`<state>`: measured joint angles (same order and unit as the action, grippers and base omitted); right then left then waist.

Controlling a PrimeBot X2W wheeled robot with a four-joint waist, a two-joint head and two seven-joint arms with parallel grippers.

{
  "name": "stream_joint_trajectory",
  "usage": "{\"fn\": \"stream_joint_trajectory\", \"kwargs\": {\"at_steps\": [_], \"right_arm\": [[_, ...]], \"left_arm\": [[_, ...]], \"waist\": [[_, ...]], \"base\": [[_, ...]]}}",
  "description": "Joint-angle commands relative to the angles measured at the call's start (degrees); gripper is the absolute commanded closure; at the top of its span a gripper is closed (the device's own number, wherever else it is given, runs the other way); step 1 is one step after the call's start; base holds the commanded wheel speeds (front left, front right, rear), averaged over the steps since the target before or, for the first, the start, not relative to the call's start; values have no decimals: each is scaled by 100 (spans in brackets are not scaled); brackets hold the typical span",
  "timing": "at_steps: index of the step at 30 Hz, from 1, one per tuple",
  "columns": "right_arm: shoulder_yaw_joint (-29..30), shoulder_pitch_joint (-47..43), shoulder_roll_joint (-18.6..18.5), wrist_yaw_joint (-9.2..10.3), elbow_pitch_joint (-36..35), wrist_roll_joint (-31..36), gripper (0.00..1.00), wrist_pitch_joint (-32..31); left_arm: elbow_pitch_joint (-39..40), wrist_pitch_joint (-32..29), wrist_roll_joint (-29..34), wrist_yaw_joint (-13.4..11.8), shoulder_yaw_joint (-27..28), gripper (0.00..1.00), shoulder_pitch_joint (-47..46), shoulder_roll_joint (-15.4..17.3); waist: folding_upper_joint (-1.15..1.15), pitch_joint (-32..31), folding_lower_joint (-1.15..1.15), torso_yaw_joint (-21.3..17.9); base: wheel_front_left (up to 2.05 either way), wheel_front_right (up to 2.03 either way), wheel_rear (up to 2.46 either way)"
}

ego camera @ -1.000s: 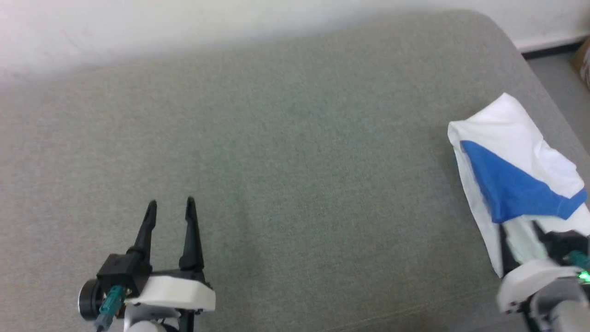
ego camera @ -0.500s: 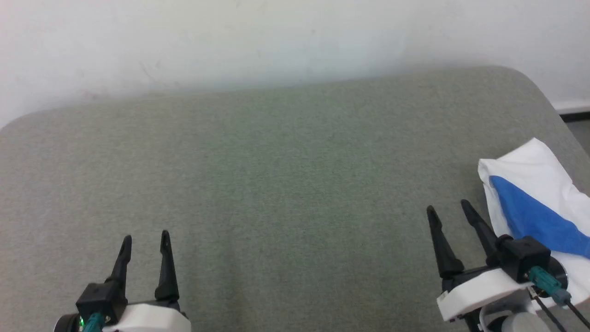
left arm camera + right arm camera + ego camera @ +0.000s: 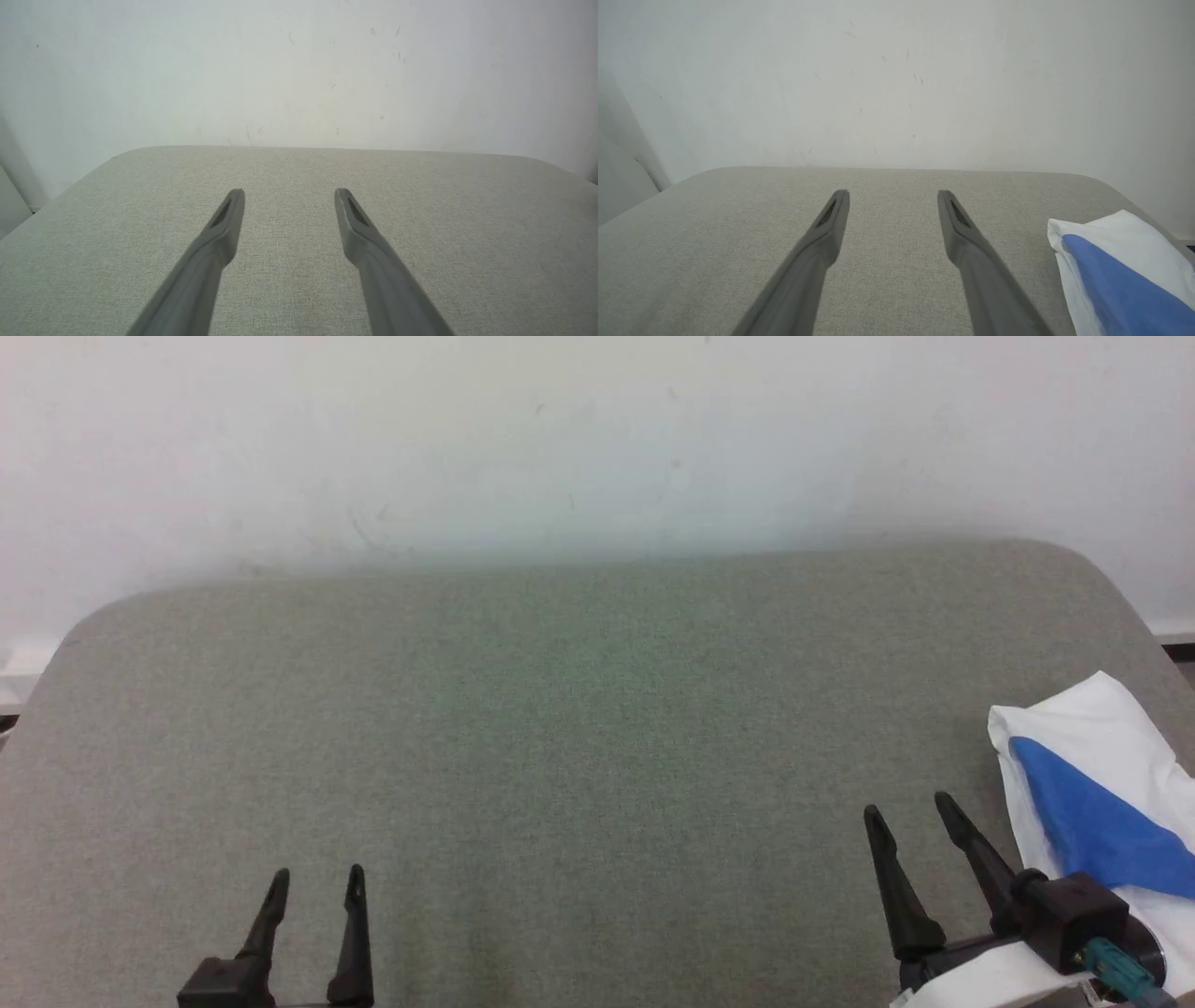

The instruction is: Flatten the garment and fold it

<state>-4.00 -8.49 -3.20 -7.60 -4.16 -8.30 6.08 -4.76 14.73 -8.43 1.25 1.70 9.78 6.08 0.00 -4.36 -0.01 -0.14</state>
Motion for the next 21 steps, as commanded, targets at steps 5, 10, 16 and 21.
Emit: {"fn": "stream_joint_trajectory", "kwargs": {"at_steps": [5, 10, 16, 21], "right_arm": [[75, -146, 29, 11, -96, 20, 0, -52], [58, -101, 3, -1, -63, -12, 100, -51], [75, -56, 5, -1, -40, 29, 100, -77], [88, -18, 6, 0, -20, 62, 100, -100]], "left_arm": [[-52, 27, 97, 51, -87, 0, 42, 14], [-86, -8, 76, 26, -87, 100, 18, -8], [-59, -78, 113, 19, -91, 100, -30, -23], [-36, -137, 144, 13, -94, 100, -70, -35]], "waist": [[0, -58, 1, 36], [0, -66, 1, 33], [0, -42, 1, 32], [0, -22, 1, 31]], "base": [[0, 0, 0], [0, 0, 0], [0, 0, 0], [0, 0, 0]]}}
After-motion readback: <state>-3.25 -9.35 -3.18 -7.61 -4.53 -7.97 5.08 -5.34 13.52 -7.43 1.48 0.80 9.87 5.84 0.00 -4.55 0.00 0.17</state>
